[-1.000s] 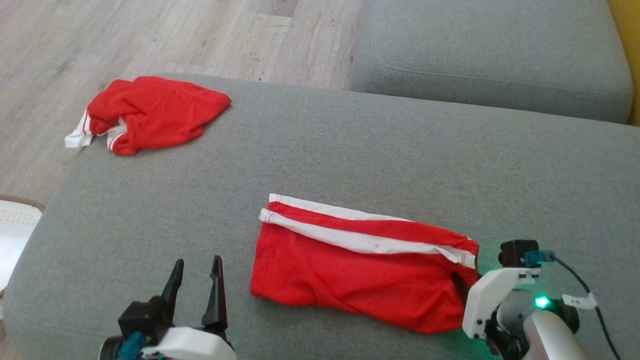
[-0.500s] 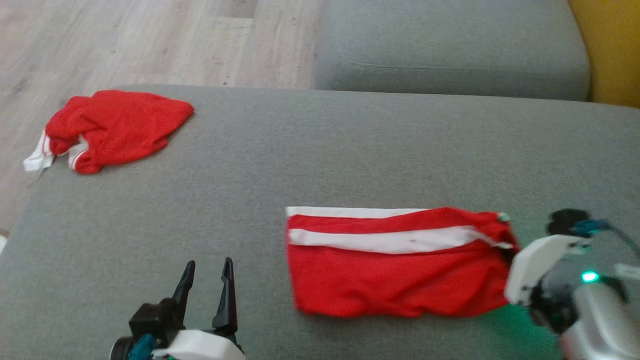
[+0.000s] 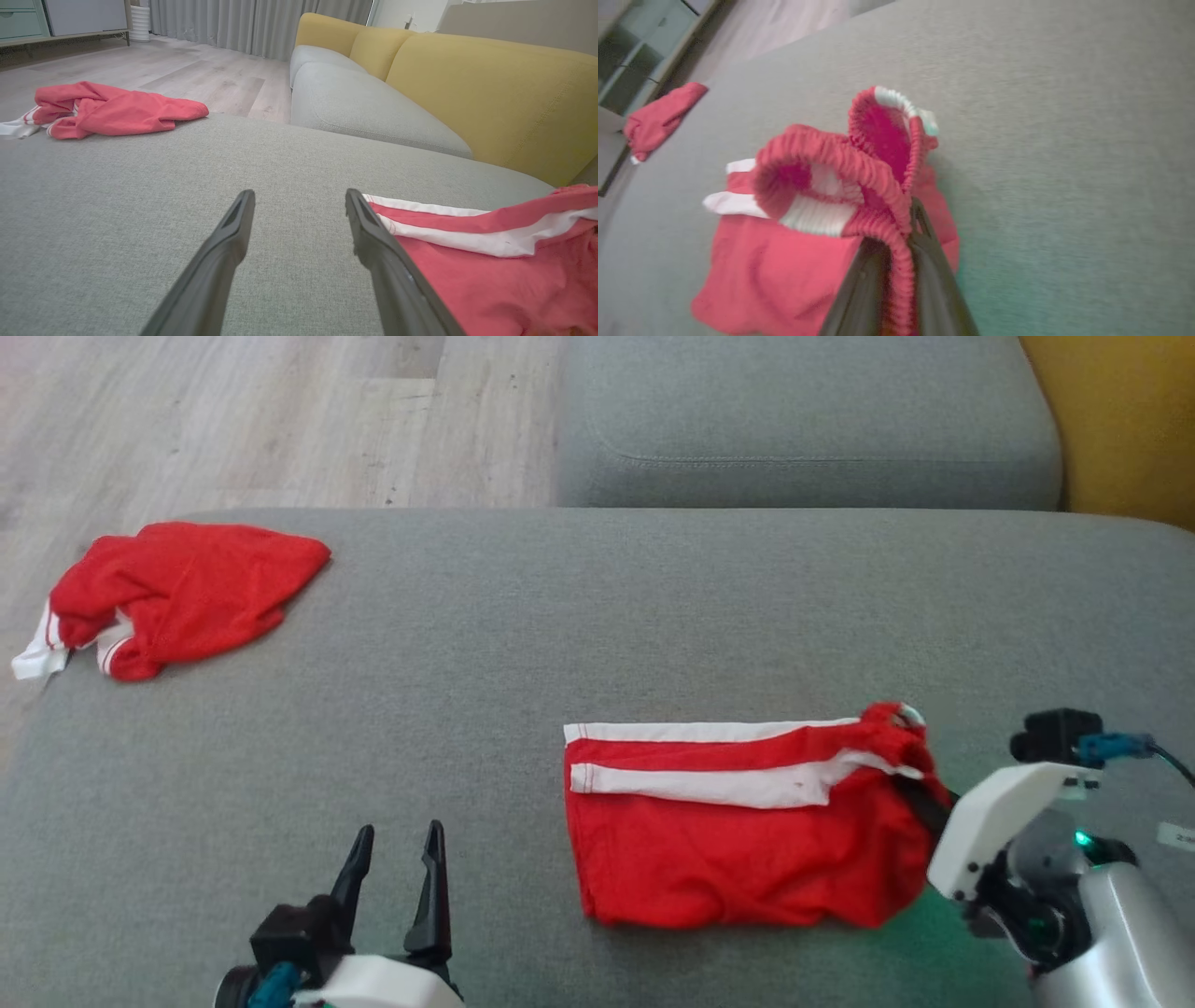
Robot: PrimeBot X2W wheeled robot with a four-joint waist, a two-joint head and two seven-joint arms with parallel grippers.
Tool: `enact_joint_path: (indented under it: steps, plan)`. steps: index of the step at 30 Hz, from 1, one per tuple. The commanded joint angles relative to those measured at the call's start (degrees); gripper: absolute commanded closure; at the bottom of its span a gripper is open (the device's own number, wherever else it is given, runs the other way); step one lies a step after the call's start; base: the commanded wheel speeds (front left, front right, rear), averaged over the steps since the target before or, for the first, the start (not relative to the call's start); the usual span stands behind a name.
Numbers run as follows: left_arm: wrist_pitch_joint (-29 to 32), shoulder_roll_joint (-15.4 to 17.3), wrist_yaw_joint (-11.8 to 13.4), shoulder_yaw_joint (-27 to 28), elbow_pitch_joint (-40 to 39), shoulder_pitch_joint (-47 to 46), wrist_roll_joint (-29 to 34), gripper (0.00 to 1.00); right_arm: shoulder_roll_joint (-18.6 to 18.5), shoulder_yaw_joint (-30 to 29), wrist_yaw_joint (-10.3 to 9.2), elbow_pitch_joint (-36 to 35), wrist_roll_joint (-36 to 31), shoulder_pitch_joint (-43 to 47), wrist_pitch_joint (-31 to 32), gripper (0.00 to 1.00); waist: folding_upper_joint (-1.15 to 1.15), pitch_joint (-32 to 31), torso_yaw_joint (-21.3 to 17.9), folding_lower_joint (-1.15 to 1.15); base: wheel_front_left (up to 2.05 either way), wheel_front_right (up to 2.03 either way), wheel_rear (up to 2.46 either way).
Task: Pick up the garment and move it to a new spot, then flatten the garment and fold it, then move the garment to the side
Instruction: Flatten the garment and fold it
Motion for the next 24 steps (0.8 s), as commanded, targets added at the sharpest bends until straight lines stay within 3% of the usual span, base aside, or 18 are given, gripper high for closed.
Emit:
enact_joint_path:
  steps: [1,6,11,17,23,24]
  plan:
    - [-0.37,0.15,-0.08,1.46,-1.42,-3.39,-0.13,0.00,0.06,1.75,0.39,-4.41,1.50,-1.71,0.57,1.00,0.00,-0.09,0.36,0.00,0.00,0.00,0.00]
    - [-0.16,0.21,-0.24,0.97,-1.27,-3.63,-0.09,0.00,3.37,3.85,0.39,-11.39,5.69,0.06,2.57,1.00,0.00,-0.32,2.05,0.00,0.00,0.00,0.00]
    - [-0.05,0.43,-0.29,0.73,-1.41,-3.73,-0.11,0.00,6.03,5.82,0.39,-12.29,7.21,0.15,1.45,1.00,0.00,-0.30,4.06,0.00,0.00,0.00,0.00]
    - [0.25,0.41,-0.38,0.12,-1.47,-3.99,-0.06,0.00,6.48,10.11,0.39,-5.67,11.77,-2.05,-4.70,1.00,0.00,-0.14,6.66,0.00,0.00,0.00,0.00]
    - [0.33,0.25,-0.47,-0.53,-1.20,-3.99,-0.13,0.00,6.50,16.63,0.39,5.43,16.68,-6.99,-12.91,1.00,0.00,-0.12,8.45,0.00,0.00,0.00,0.00]
    - [0.34,0.21,-0.48,-0.62,-1.13,-3.99,-0.15,0.00,6.50,17.61,0.39,6.91,17.18,-7.79,-13.86,0.78,0.00,-0.14,8.60,0.00,0.00,0.00,0.00]
